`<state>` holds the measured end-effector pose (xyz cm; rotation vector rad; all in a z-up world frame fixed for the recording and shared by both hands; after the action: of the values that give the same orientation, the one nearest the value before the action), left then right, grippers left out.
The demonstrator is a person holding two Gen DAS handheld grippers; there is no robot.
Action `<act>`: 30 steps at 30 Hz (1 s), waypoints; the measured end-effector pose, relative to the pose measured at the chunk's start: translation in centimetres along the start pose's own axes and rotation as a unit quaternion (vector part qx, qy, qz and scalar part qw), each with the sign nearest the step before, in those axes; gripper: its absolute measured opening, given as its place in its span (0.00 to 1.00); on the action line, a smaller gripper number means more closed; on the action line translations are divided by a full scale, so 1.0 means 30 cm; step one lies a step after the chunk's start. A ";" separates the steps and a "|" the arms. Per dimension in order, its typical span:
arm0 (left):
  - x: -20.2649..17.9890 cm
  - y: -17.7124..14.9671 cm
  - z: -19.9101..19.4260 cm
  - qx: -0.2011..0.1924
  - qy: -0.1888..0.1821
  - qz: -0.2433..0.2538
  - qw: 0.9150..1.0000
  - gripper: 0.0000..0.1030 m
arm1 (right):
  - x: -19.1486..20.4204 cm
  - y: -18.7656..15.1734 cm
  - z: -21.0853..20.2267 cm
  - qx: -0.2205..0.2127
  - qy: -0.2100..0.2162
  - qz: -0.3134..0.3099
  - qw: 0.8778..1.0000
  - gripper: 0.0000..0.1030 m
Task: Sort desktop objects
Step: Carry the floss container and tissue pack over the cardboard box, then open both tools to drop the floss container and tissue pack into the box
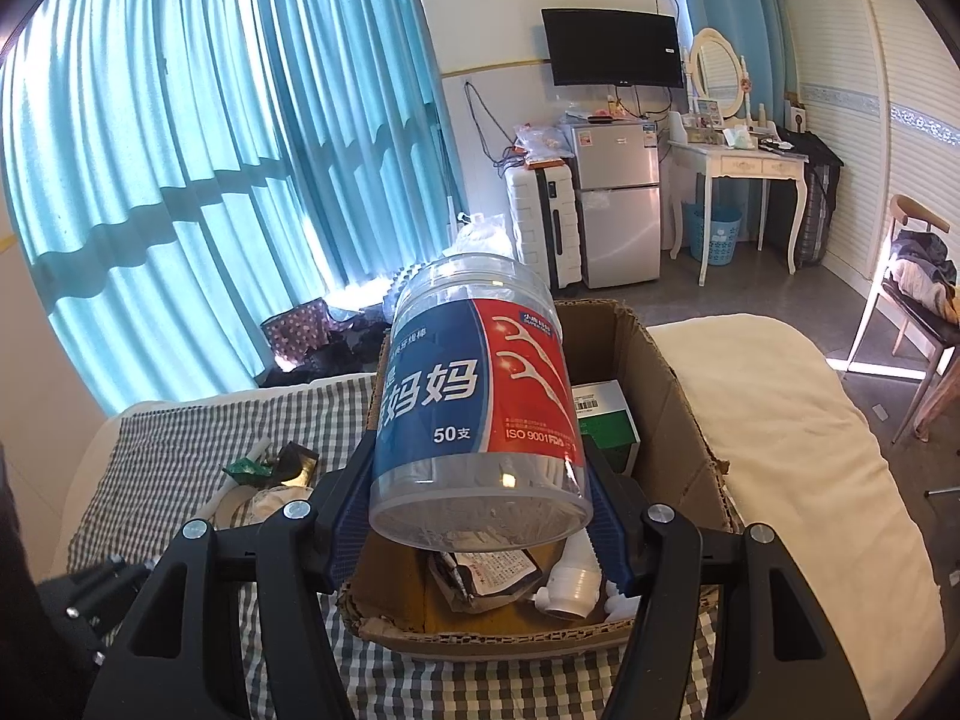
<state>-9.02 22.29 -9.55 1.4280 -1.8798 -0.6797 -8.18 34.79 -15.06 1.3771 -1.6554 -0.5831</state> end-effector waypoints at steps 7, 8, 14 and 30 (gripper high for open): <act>-0.037 0.124 -0.041 -0.055 -0.008 0.002 0.998 0.18 | -0.030 0.013 -0.008 -0.006 -0.008 0.003 1.000 0.59; -0.044 0.144 -0.037 -0.057 -0.011 0.001 0.998 0.18 | -0.037 0.015 -0.008 -0.006 -0.009 0.004 1.000 0.59; -0.110 0.235 0.030 -0.053 -0.033 0.007 0.998 0.19 | -0.078 0.015 0.014 0.003 -0.015 0.006 1.000 0.59; -0.374 0.260 0.329 0.044 -0.095 0.075 0.992 0.28 | -0.219 -0.091 0.198 0.095 -0.027 0.017 0.995 0.59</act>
<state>-19.44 35.25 -12.29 1.2973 -2.1651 -0.6876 -11.75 39.22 -22.38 1.4759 -1.8134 -0.4552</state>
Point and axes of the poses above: each gripper's, at about its wrist camera, not at the fingertips, and z roughly the way its jaws point, x to its left, y to its top, the point moved 4 cm from there along z, roughly the way its jaws point, and after that the axes turned 15 degrees about y, right-handed, at the moved point
